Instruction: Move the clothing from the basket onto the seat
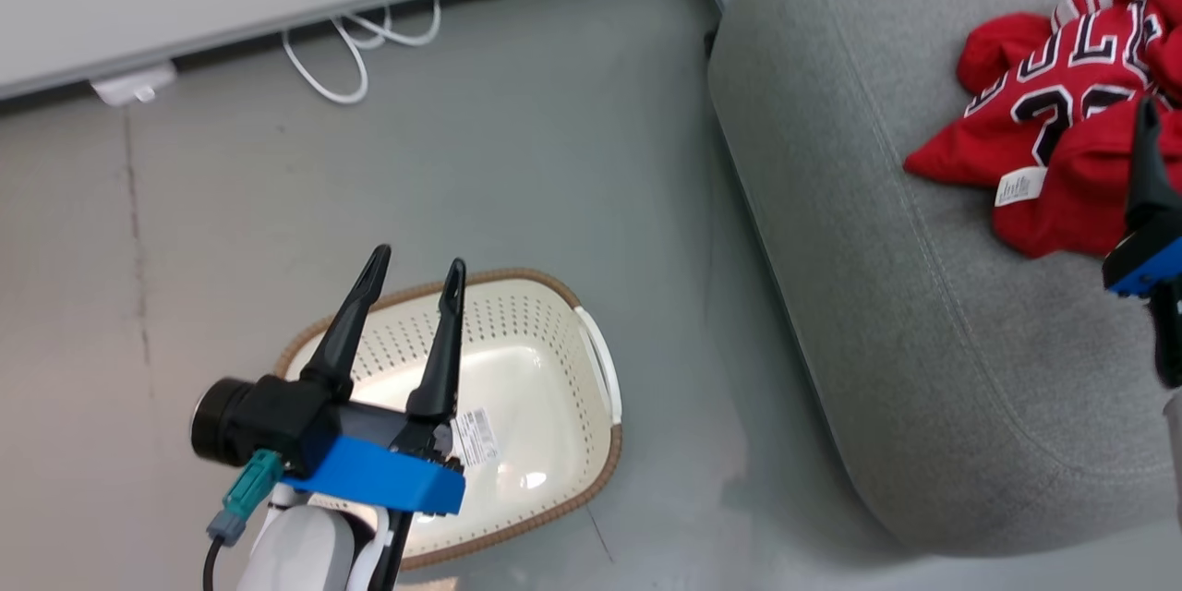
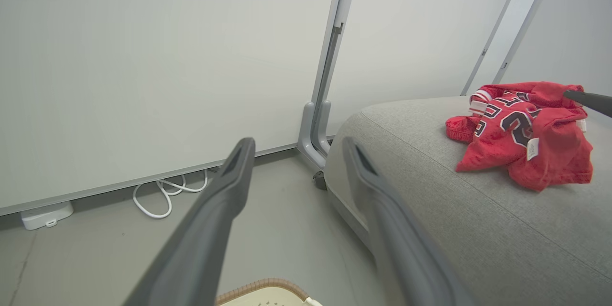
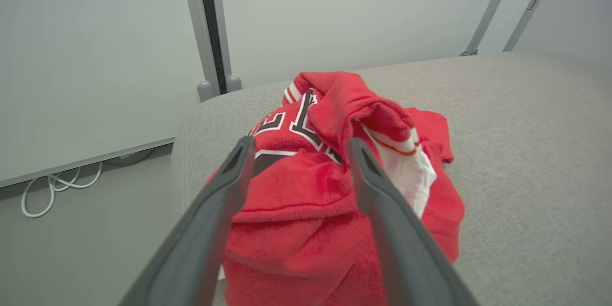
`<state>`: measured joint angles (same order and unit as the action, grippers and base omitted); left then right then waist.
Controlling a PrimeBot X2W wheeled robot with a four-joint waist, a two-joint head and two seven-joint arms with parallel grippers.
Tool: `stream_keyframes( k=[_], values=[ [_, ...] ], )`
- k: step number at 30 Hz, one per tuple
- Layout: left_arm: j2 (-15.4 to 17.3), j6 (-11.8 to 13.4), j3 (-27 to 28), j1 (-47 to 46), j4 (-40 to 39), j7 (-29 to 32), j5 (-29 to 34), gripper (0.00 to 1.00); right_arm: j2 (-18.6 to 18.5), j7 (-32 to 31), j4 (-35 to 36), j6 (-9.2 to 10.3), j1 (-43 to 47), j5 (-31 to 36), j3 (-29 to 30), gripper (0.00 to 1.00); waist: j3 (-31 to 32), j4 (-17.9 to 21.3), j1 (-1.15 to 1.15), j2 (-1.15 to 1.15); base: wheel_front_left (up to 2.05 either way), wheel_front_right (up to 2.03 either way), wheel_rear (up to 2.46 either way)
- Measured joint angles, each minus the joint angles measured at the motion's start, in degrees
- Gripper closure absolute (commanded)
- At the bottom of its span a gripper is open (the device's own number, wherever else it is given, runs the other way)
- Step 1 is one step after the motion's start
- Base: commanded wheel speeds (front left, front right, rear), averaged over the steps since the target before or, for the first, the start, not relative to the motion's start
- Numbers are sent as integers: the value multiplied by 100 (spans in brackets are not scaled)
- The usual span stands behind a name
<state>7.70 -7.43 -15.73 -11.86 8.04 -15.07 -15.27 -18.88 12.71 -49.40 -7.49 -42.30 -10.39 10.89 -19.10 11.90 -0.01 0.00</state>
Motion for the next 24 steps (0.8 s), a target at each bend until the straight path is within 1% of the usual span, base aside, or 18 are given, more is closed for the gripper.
stream_keyframes(
  k=[3,10,20,24],
  values=[
    [-104,0,187,204,74,0,-46,0,88,-53,399,0,400,-78,-108,0,299,-93,0,0,0,0,0],
    [-281,0,563,564,260,0,-82,0,504,-269,1546,0,1500,-181,-179,0,932,-368,-1,0,0,0,0],
    [-387,0,1005,945,550,0,-87,0,1103,-619,3337,0,3016,-13,-292,0,1580,-930,-1,0,0,0,0],
    [-396,0,1134,985,666,0,-79,0,1307,-713,3808,0,3445,79,-386,0,1742,-1146,-1,0,0,0,0]
  ],
)
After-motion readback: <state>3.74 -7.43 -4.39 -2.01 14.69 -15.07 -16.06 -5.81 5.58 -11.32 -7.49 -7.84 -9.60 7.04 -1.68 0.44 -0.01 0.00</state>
